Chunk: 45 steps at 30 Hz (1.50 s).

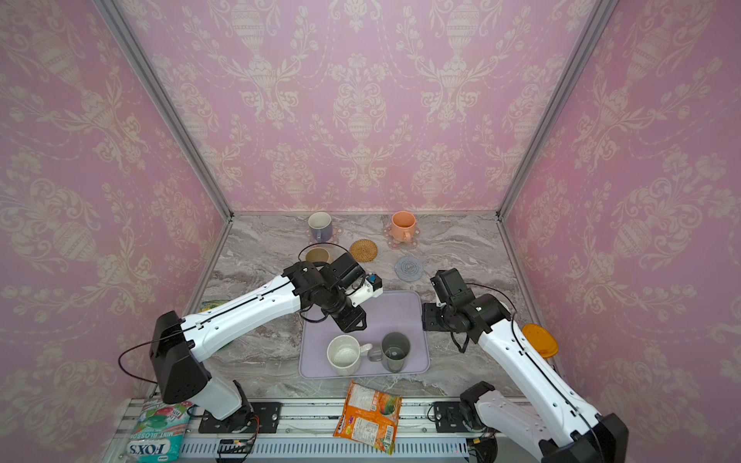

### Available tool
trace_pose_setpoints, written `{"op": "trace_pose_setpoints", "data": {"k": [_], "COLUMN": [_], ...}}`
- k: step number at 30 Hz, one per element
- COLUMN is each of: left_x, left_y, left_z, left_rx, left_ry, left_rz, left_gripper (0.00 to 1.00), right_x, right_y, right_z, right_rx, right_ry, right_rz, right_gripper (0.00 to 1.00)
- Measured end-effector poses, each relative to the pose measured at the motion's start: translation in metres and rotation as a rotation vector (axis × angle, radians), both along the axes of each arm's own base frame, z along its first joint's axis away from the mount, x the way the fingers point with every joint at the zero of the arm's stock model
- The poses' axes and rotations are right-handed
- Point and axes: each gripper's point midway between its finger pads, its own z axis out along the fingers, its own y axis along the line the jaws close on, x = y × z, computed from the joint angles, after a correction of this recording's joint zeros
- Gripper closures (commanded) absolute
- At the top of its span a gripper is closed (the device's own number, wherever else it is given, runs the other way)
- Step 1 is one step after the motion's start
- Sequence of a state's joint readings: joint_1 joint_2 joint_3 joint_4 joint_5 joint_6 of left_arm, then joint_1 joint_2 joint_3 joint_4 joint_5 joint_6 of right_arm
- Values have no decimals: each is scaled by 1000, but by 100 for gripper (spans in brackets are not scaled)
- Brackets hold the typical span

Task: Place cups on coasters
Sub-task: Move the cup to the tray.

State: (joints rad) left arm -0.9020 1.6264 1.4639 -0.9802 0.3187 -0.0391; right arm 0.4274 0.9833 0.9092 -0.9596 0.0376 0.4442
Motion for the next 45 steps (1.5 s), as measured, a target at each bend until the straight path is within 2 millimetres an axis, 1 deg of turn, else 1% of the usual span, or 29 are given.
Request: {"op": "trace_pose_setpoints", "data": {"k": [3, 6, 11, 16, 18, 23, 26, 32, 38, 41, 45], "left_x": [-13, -25, -31, -39, -44, -53, -53, -48, -42, -41, -39], "left_y": [-10, -12, -13, -16, -18, -23, -27, -37, -41, -40, -43], "left_z": [-4, -12, -18, -26, -33, -49, -54, -57, -64, -68, -74], "left_rx": [8, 30, 40, 52, 62, 73, 64, 39, 43, 51, 39], "left_ry": [15, 39, 44, 41, 45, 46, 37, 2, -22, -36, -59], "left_rz": [-71, -124, -171, -221, -245, -289, -295, -299, -302, -307, -317], "left_gripper": [65, 62, 62, 60, 58, 57, 57, 57, 59, 64, 69], "right_x": [-10, -21, -34, -42, -44, -47, -48, -47, -47, -46, -43], "right_y": [1, 2, 5, 11, 14, 20, 20, 21, 24, 26, 27], "right_z": [-10, -20, -34, -42, -45, -50, -51, -55, -57, -58, -58], "right_rx": [30, 65, 112, 153, 165, 181, 184, 195, 199, 200, 207], "right_ry": [31, 62, 110, 134, 140, 148, 152, 153, 155, 157, 154], "right_rz": [-16, -35, -58, -82, -83, -84, -91, -111, -107, -107, -116], "right_gripper": [38, 40, 41, 41, 41, 41, 40, 41, 40, 40, 40]}}
